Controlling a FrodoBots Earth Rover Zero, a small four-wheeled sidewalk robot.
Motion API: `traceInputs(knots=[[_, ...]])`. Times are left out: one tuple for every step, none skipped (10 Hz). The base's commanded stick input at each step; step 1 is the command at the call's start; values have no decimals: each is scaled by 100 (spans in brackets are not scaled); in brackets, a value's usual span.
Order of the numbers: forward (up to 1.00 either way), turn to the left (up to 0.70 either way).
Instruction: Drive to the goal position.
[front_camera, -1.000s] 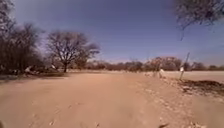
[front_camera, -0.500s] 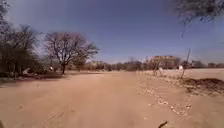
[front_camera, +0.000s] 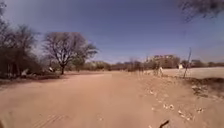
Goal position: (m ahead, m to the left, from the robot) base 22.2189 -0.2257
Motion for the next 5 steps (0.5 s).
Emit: traceInputs(knots=[[50, 0], [50, 0], [50, 0], [50, 0], [50, 0]])
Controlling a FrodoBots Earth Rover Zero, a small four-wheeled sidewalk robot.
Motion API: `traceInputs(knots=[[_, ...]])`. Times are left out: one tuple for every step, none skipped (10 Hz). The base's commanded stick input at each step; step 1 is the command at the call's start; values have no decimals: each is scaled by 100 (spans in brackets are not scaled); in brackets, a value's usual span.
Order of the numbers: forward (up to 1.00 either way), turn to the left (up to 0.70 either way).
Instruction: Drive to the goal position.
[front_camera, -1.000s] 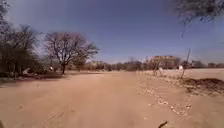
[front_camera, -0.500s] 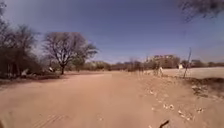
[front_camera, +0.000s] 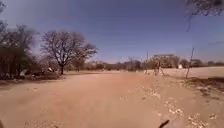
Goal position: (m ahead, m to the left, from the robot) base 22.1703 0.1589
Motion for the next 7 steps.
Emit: traceInputs(knots=[[50, 0], [50, 0], [50, 0], [50, 0], [50, 0], [50, 0], [50, 0]])
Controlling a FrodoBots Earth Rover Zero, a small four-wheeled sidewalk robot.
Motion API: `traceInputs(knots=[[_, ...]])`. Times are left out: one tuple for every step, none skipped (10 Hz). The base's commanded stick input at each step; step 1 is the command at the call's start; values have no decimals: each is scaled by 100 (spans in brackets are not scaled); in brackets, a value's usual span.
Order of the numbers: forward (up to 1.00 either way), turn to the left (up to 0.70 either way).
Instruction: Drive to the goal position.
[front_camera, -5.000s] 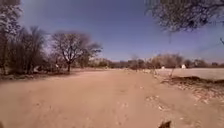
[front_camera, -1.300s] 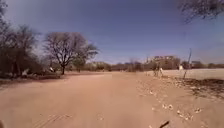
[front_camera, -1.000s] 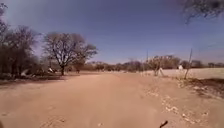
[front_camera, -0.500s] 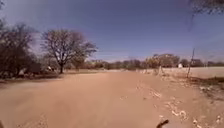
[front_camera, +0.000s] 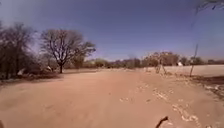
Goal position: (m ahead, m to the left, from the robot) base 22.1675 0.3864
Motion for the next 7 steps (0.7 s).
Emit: traceInputs(knots=[[50, 0], [50, 0], [50, 0], [50, 0], [50, 0], [50, 0], [50, 0]])
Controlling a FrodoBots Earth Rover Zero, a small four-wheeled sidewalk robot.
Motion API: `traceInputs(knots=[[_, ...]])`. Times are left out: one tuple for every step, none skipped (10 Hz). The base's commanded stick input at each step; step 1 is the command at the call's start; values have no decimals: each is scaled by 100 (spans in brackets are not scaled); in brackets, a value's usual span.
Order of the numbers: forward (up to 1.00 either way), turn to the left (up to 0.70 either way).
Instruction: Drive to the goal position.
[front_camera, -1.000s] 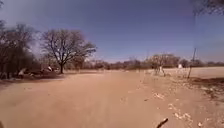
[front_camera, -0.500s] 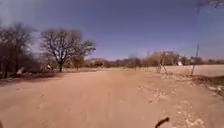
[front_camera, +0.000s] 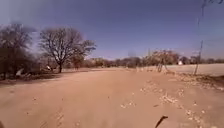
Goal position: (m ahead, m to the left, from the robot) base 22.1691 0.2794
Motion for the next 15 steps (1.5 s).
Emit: traceInputs(knots=[[50, 0], [50, 0], [50, 0], [50, 0], [50, 0], [50, 0], [50, 0], [50, 0], [50, 0], [50, 0], [50, 0], [50, 0], [50, 0], [50, 0], [50, 0]])
